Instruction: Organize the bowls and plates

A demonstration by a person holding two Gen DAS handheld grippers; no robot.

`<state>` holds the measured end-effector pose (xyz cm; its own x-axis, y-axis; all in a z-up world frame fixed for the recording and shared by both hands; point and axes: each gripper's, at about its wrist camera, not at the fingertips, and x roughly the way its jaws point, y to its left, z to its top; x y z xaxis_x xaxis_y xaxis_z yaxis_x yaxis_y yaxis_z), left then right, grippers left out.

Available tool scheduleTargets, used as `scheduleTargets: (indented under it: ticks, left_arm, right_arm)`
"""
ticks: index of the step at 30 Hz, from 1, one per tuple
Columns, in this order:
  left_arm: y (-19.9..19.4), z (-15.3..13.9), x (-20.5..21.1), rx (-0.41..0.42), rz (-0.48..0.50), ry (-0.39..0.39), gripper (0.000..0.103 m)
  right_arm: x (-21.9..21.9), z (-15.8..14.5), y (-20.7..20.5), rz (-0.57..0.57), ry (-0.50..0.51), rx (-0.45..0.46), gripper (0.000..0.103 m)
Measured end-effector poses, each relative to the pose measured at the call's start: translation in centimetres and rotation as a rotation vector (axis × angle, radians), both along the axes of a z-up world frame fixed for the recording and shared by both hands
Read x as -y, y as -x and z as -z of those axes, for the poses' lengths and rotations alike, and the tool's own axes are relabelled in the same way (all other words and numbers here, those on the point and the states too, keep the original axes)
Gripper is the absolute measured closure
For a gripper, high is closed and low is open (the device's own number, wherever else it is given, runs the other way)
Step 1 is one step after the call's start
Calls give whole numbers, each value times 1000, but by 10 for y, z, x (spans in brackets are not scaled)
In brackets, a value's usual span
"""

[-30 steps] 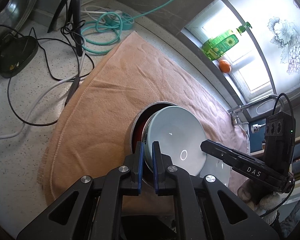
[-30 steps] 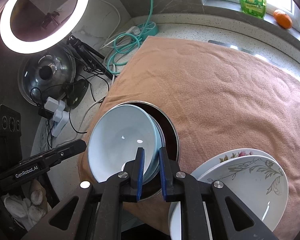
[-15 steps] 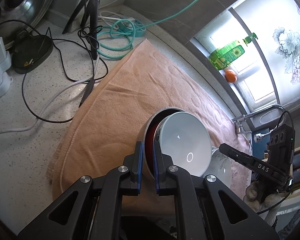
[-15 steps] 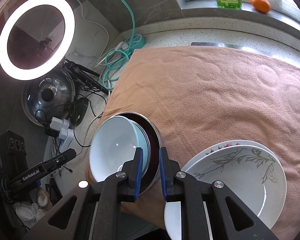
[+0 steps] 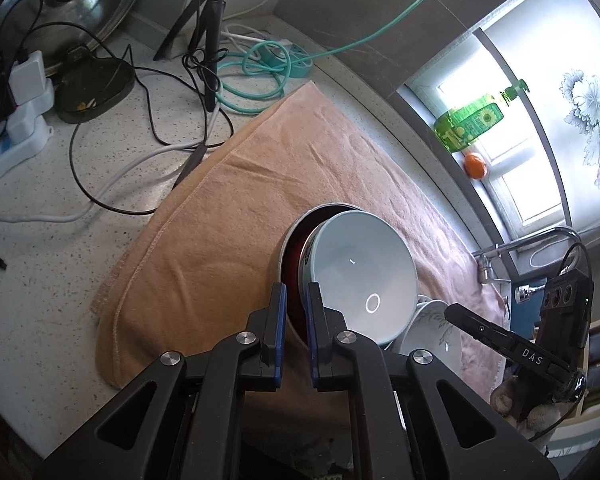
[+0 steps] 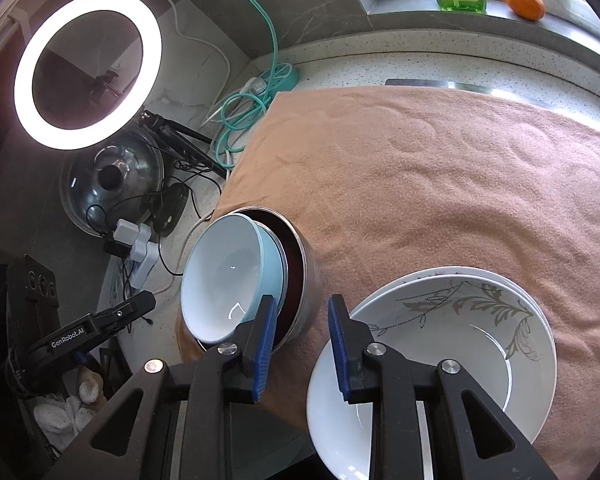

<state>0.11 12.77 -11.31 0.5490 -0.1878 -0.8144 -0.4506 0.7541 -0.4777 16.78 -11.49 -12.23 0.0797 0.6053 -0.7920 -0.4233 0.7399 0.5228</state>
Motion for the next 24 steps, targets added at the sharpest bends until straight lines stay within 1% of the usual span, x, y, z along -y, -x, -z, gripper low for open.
scheduleTargets:
  ticks: [5, 12, 17, 21, 24]
  left_arm:
    - [-4, 3, 1, -7, -2, -12, 95]
    - [-18, 10, -4, -11, 54, 8, 95]
    - [-24, 18, -15, -18, 78, 44, 95]
    - [-27, 19, -19, -14, 104, 50, 95]
    - [-29, 21, -20, -17, 120, 51, 95]
  right_arm:
    - [1, -1, 1, -23, -2, 7, 78]
    - [4, 3, -5, 22, -4, 0, 78]
    - [-6, 11, -10, 49, -20, -41, 78]
    - [-16, 18, -11, 64, 3, -51, 78]
    - [-20, 25, -12, 76, 2, -77, 78]
